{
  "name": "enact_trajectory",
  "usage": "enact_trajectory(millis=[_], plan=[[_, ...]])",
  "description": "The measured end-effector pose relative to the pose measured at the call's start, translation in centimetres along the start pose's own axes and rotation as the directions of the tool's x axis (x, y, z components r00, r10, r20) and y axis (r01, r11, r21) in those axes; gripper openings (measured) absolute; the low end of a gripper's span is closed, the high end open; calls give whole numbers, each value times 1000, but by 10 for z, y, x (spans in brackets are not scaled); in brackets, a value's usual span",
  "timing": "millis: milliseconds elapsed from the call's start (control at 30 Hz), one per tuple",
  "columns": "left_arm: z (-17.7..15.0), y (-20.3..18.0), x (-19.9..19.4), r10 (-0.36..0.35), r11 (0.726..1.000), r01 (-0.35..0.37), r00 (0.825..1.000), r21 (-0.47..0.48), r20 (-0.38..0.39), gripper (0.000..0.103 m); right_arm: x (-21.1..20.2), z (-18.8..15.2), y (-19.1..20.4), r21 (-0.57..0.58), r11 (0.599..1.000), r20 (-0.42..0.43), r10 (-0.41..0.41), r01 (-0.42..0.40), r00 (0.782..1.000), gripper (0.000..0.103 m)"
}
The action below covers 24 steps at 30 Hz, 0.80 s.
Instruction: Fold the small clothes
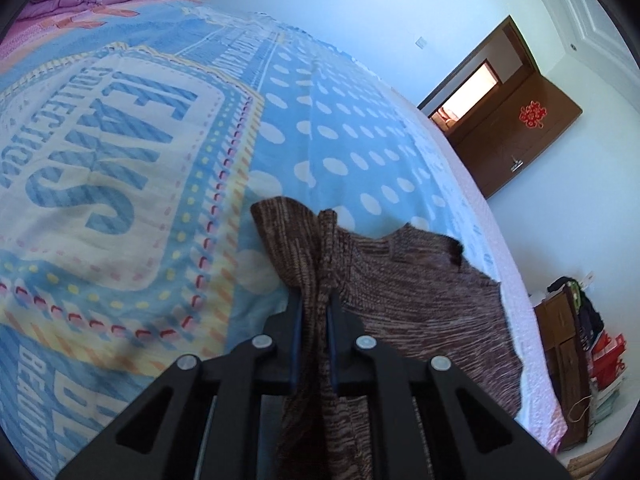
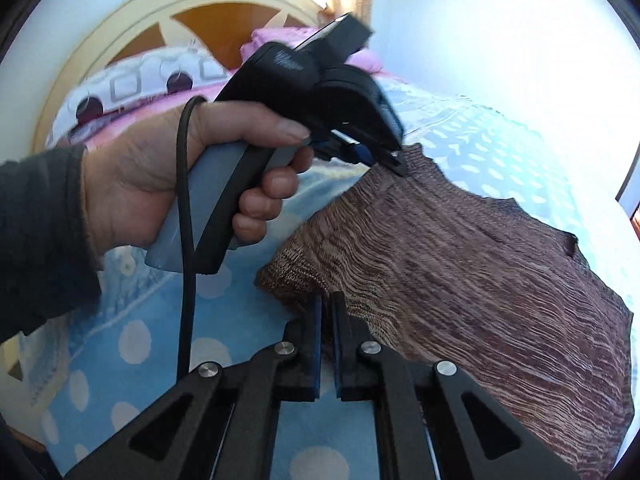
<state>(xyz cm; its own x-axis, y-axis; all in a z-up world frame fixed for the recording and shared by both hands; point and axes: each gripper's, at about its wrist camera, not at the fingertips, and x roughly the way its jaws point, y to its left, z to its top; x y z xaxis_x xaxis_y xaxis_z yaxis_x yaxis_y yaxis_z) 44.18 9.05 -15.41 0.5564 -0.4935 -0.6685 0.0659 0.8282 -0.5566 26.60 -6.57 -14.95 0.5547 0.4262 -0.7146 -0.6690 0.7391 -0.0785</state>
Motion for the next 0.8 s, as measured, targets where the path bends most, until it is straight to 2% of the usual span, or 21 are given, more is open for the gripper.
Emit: enact_trajectory(millis=[200, 467, 800], plan=[[5, -25, -10, -13, 1000, 13, 1000, 11, 17, 11, -29, -10, -31, 125, 992, 58, 17, -24, 998, 4], [9, -77, -11, -42, 997, 40, 999, 62, 28, 11, -53, -23, -67, 253, 966, 118, 25, -55, 993, 4], [14, -143, -2, -70, 986, 65, 997, 151, 25, 11, -86, -38, -104, 363, 929, 186, 0, -68, 983, 4]])
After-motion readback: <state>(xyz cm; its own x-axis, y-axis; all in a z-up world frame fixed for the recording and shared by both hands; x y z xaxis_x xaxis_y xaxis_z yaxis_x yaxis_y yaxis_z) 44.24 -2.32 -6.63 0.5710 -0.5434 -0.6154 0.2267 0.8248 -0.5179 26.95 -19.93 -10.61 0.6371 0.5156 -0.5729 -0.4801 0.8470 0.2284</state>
